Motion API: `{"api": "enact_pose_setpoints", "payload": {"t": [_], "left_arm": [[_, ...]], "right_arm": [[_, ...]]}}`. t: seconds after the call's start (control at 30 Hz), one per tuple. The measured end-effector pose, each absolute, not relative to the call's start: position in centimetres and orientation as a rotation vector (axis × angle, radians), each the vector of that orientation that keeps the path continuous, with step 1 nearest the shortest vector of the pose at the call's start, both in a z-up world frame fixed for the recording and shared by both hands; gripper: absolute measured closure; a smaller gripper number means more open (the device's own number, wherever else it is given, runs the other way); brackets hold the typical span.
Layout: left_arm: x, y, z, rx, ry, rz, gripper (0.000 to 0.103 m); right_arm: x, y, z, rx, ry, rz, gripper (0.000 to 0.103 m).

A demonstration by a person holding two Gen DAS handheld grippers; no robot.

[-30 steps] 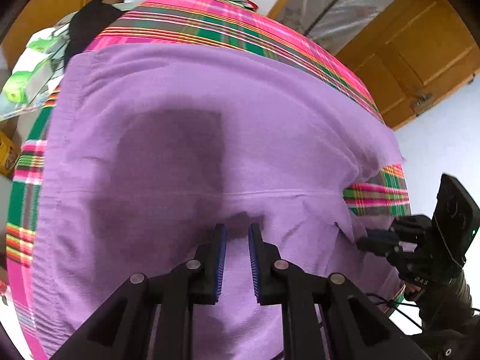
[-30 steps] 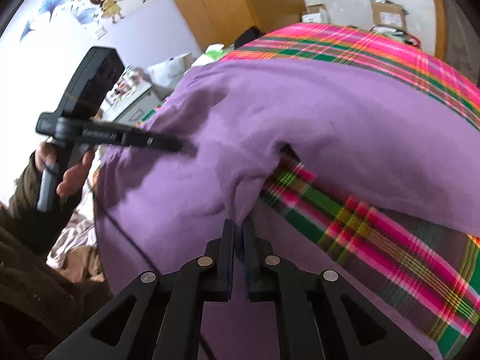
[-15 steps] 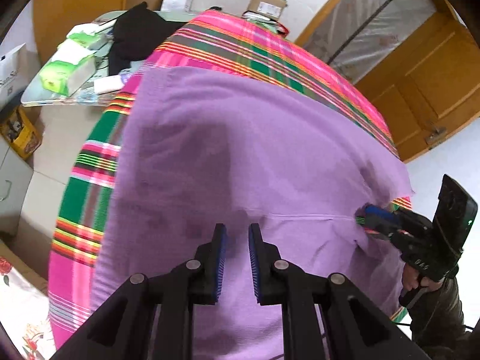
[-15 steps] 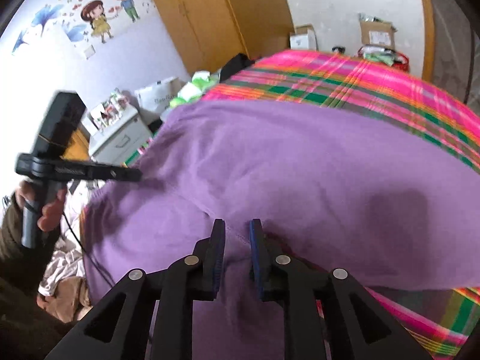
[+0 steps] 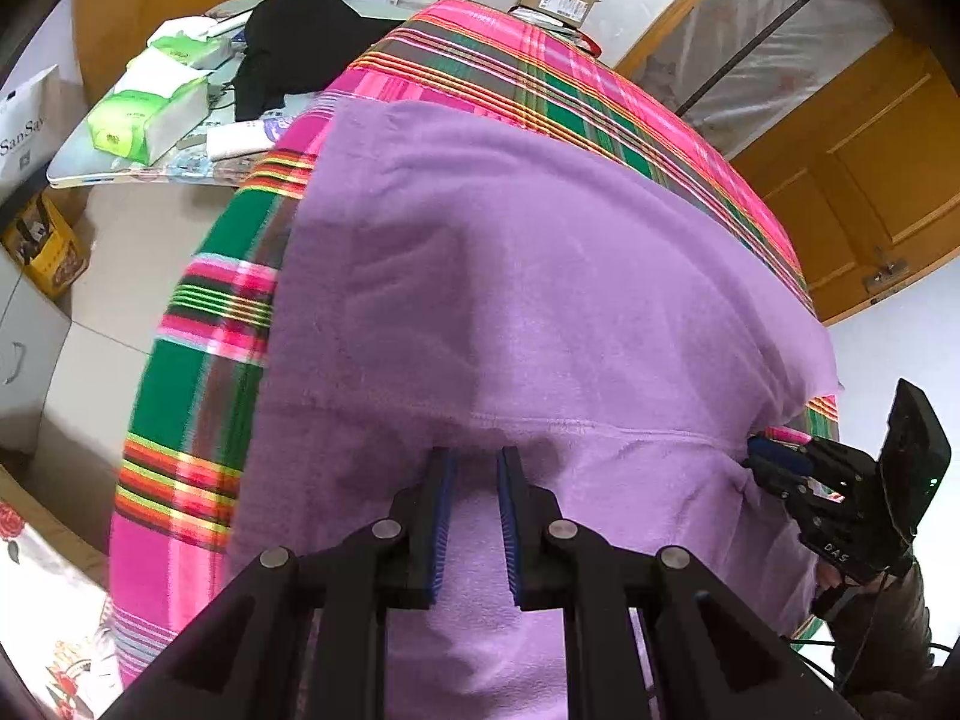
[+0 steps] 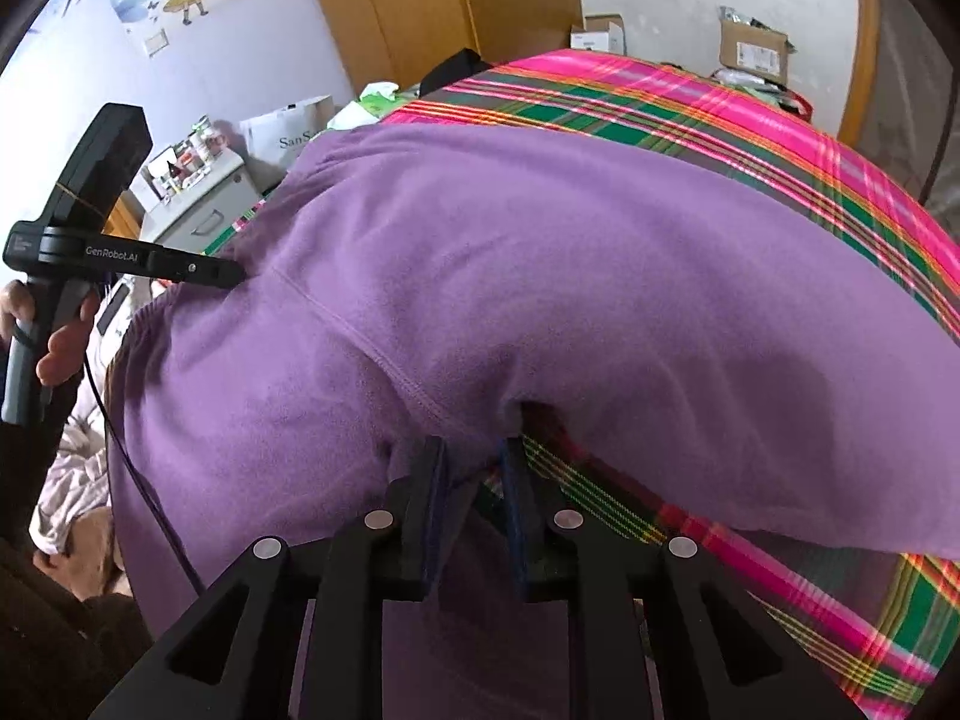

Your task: Fold clothes

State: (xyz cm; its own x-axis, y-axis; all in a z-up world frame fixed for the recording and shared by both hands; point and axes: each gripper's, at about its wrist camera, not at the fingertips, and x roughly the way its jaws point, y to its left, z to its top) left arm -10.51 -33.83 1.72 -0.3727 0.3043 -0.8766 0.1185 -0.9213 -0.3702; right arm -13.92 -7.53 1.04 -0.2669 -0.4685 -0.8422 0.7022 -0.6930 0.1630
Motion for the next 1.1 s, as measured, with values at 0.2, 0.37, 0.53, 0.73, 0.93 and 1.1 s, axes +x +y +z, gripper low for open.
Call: {"api": "enact_pose_setpoints", "payload": {"t": [0.2,0.37,0.53,0.73,0.93,1.1], "left_arm": [[-11.8,-34.6,3.5,-1.661,-0.506,2.507,0.088],[-13.7,-34.8,5.7,-1.649,-0.393,2.56,0.088],[-16.2,-34.1,7.7,-1.636,-0.197,2.589,0.088],[-20.7,-34.1,7.2,-1.661,0.008,2.575,0.086],[-23.2,-32.4,4.4,-1.633,0.395,2.633,0.085],[-24.4,-32.1,2.8,-1.675,0.419,2.578,0.085]], "right_arm": [[-14.3,-7.6,4.4,1.15,0.373,-2.052,0.084],[-16.0,-7.8,6.7,1.103,0.393,-2.1,0.083],[-17.9,-9.4,8.7,1.045,0.451,-2.111,0.078],[-21.5,-11.8,8.8,0.979,0.544,-2.117,0.076],[-26.1,-12.4,6.3,1.014,0.545,-2.157,0.057],[-28.5,-12.5,4.2,1.063,0.537,-2.155,0.057]]}}
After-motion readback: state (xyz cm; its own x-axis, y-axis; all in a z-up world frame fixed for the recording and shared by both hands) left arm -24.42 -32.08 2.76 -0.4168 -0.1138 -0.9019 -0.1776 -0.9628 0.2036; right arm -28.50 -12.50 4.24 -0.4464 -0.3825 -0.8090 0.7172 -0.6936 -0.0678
